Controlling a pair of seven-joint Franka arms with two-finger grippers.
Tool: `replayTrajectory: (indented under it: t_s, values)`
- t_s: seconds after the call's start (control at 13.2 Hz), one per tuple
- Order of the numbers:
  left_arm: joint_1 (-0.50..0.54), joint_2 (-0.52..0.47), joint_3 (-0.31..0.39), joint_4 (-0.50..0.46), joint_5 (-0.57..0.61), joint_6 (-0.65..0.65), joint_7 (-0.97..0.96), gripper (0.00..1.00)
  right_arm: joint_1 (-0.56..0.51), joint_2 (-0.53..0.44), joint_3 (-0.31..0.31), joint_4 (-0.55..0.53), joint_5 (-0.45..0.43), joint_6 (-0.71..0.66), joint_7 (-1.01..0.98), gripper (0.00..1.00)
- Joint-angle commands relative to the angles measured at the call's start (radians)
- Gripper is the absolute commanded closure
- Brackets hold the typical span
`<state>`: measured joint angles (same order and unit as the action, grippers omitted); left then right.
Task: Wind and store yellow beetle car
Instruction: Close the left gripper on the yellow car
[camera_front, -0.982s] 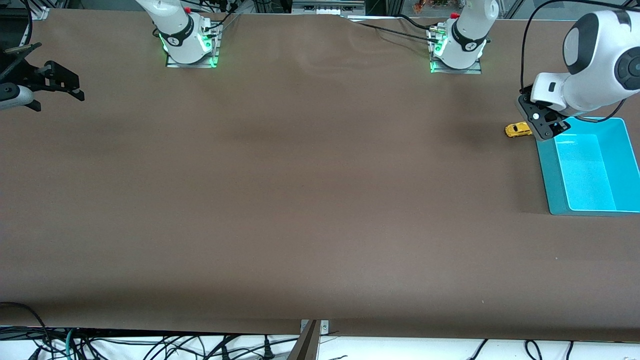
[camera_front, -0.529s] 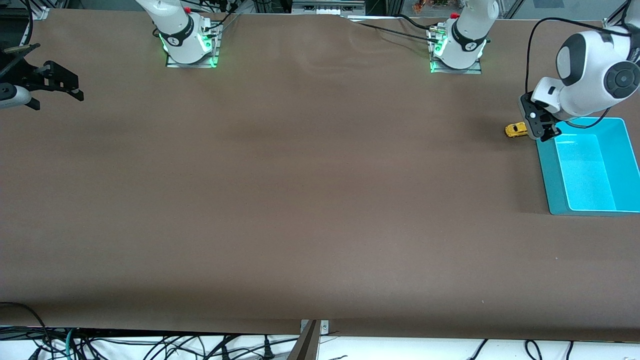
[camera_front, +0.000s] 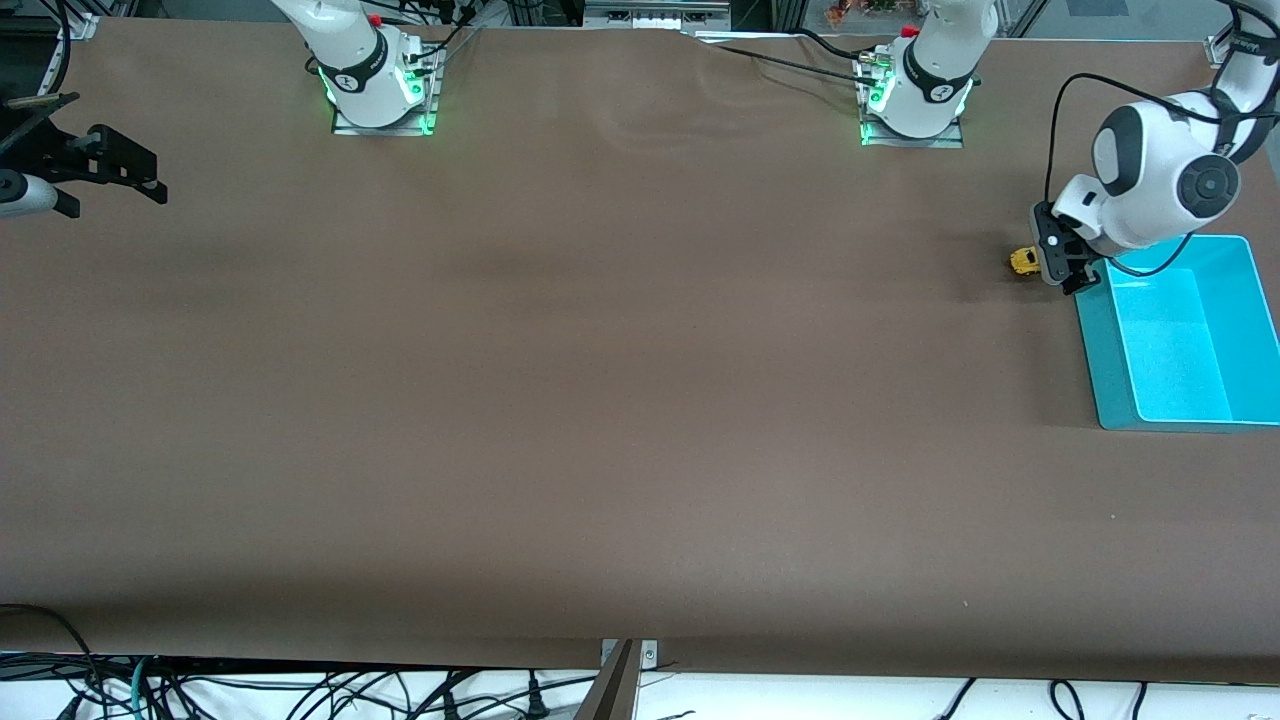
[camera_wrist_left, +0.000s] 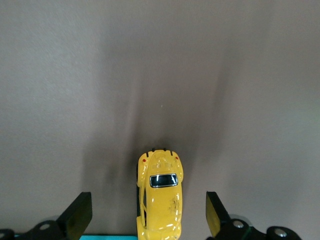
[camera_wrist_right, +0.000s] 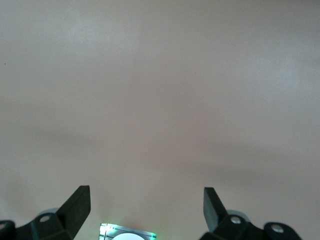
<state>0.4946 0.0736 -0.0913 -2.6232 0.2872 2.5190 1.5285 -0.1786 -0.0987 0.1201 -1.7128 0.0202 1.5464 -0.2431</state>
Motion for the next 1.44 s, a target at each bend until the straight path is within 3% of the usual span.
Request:
replayTrajectory:
  t_s: [0.0, 0.68, 0.76, 0.83, 0.91, 1.06, 1.36]
  values:
    - [0.064, -0.017, -0.008, -0.051, 0.079, 0.076, 0.024, 0.0, 0.011, 0.005, -0.002, 0.024, 0.001, -0.022, 0.015, 0.0]
    - [0.111, 0.094, -0.007, -0.054, 0.122, 0.219, 0.024, 0.0, 0.01, 0.005, 0.018, 0.024, -0.013, -0.023, 0.018, 0.0]
    - [0.114, 0.091, -0.008, -0.052, 0.148, 0.219, 0.024, 0.23, 0.01, 0.005, 0.018, 0.024, -0.013, -0.023, 0.018, 0.0]
    - [0.119, 0.088, -0.008, -0.052, 0.164, 0.221, 0.021, 0.59, 0.01, 0.005, 0.019, 0.022, -0.013, -0.023, 0.018, 0.0]
    - [0.121, 0.086, -0.008, -0.049, 0.164, 0.221, 0.022, 0.78, 0.01, 0.005, 0.018, 0.022, -0.011, -0.023, 0.018, 0.0]
    - [0.119, 0.083, -0.008, -0.046, 0.165, 0.219, 0.024, 0.84, 0.01, 0.007, 0.018, 0.022, -0.011, -0.023, 0.018, 0.0]
    - [0.113, 0.081, -0.025, -0.025, 0.162, 0.212, 0.015, 0.85, 0.01, 0.008, 0.018, 0.022, -0.011, -0.023, 0.016, 0.0]
